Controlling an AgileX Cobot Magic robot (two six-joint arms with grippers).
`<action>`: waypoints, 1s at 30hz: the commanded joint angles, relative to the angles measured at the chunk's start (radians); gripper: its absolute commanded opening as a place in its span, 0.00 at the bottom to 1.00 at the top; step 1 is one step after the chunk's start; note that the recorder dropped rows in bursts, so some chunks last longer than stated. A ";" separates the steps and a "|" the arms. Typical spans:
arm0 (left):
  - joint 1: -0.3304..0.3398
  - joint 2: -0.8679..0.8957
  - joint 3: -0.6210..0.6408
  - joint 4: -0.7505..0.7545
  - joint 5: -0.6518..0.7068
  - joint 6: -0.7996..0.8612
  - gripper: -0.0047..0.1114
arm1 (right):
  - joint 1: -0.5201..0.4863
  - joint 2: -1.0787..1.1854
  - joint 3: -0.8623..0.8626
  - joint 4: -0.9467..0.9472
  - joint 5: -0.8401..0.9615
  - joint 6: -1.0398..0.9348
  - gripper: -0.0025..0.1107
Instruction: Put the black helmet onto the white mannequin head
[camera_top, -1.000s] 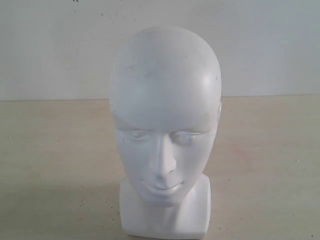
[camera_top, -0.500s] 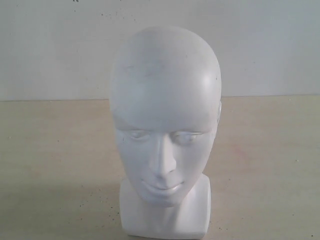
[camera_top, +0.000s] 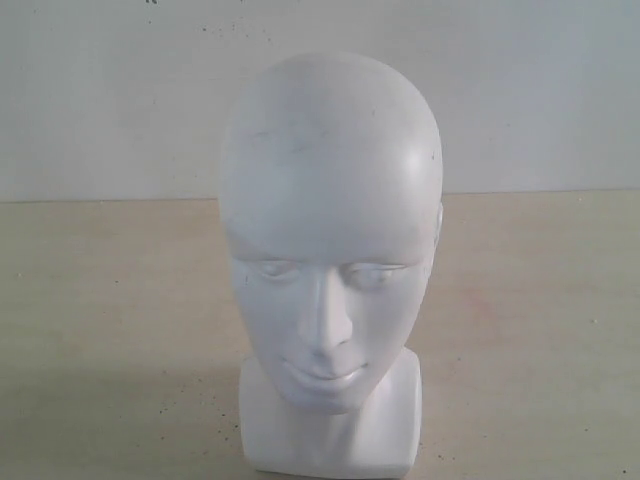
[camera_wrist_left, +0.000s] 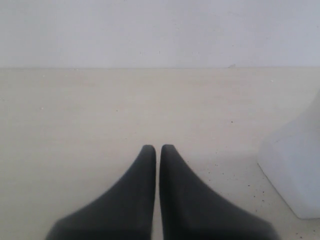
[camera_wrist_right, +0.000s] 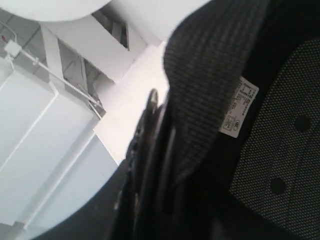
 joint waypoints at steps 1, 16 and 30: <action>-0.004 -0.001 0.003 0.000 -0.001 -0.008 0.08 | -0.001 -0.007 -0.015 0.094 -0.074 0.035 0.02; -0.004 -0.001 0.003 0.000 -0.001 -0.008 0.08 | -0.001 -0.005 -0.015 0.355 -0.074 0.035 0.02; -0.004 -0.001 0.003 0.000 -0.001 -0.008 0.08 | 0.322 0.093 -0.013 0.301 -0.074 0.003 0.02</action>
